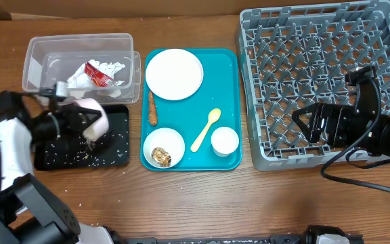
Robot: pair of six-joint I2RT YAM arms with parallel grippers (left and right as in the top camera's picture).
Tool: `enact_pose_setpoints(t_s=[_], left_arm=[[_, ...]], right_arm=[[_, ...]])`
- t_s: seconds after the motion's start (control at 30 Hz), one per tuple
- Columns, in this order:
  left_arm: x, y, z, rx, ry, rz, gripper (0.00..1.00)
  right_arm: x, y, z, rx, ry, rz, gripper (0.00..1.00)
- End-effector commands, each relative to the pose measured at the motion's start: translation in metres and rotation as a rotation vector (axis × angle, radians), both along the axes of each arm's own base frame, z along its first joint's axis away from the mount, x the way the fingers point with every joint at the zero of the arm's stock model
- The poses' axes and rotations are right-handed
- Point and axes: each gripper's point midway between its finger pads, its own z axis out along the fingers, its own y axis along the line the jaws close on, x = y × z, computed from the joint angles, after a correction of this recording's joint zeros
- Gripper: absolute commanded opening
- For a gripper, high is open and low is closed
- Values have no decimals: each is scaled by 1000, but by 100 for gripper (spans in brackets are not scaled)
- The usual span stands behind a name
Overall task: Sort waste into correct bins and load items into the dishwasher
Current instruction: 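Carry the bowl to the black tray and tip out the rice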
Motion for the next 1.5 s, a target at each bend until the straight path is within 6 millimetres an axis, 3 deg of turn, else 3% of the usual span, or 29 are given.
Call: enact_pose_setpoints(t_s=[0.0, 0.13, 0.33, 0.6, 0.7, 0.87, 1.2, 1.33, 1.4, 1.47], left_arm=[[0, 16, -1, -93, -11, 56, 4], [10, 30, -33, -402, 43, 136, 4], [19, 30, -25, -564, -23, 152, 4], [17, 27, 10, -559, -87, 140, 4], [11, 23, 30, -453, -126, 106, 4], [2, 48, -1, 54, -20, 70, 4], [6, 21, 40, -192, -171, 31, 4], [7, 14, 68, -352, -238, 48, 4], [8, 14, 68, -360, -233, 53, 4], [8, 17, 56, -293, -208, 47, 4]], right_arm=[[0, 1, 4, 2, -17, 5, 100], [0, 1, 4, 2, -17, 5, 100], [0, 1, 4, 3, -17, 5, 100], [0, 1, 4, 3, -17, 5, 100], [0, 1, 4, 3, -18, 5, 100], [0, 1, 5, 3, -19, 5, 100], [-1, 1, 4, 2, -16, 5, 100], [-2, 1, 3, 2, -11, 5, 100], [-2, 1, 3, 2, -7, 5, 100], [-3, 1, 3, 3, -6, 5, 100]])
